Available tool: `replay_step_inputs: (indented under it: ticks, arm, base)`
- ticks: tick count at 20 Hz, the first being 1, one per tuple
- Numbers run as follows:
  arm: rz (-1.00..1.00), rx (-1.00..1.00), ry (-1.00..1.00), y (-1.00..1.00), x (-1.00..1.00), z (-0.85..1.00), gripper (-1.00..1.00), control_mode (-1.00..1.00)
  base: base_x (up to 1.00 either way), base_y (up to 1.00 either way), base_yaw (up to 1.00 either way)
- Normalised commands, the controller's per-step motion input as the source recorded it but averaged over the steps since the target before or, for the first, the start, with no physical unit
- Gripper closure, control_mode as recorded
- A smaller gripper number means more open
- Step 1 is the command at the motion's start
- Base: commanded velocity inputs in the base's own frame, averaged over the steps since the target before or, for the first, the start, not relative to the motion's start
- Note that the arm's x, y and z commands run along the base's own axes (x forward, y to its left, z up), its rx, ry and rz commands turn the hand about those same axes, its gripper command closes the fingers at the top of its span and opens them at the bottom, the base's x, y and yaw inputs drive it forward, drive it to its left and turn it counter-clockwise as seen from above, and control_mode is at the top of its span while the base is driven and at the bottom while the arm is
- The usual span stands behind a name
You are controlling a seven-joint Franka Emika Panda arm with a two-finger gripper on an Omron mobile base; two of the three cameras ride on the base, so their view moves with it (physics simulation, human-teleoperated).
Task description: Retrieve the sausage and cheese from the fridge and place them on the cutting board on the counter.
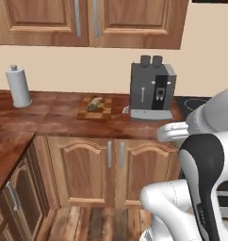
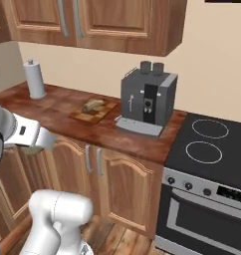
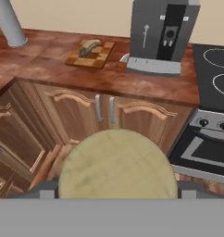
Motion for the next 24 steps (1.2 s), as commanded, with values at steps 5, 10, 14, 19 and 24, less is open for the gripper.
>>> replay_step_inputs:
  ticks: [5, 10, 14, 19, 24]
  arm:
    - [0.0, 0.0, 0.0, 0.0, 0.0, 0.0, 1.0, 1.0]
    - [0.0, 0.0, 0.0, 0.0, 0.0, 0.0, 1.0, 1.0]
    - [0.0, 0.0, 0.0, 0.0, 0.0, 0.0, 1.0, 1.0]
    - [0.0, 0.0, 0.0, 0.0, 0.0, 0.0, 1.0, 1.0]
    - [0.0, 0.0, 0.0, 0.0, 0.0, 0.0, 1.0, 1.0]
  base:
    - [0.7, 0.19, 0.03]
    - [0.65, 0.44, 0.0]
    - [0.38, 0.64, 0.0]
    - [0.61, 0.41, 0.0]
    - [0.59, 0.0, 0.0]
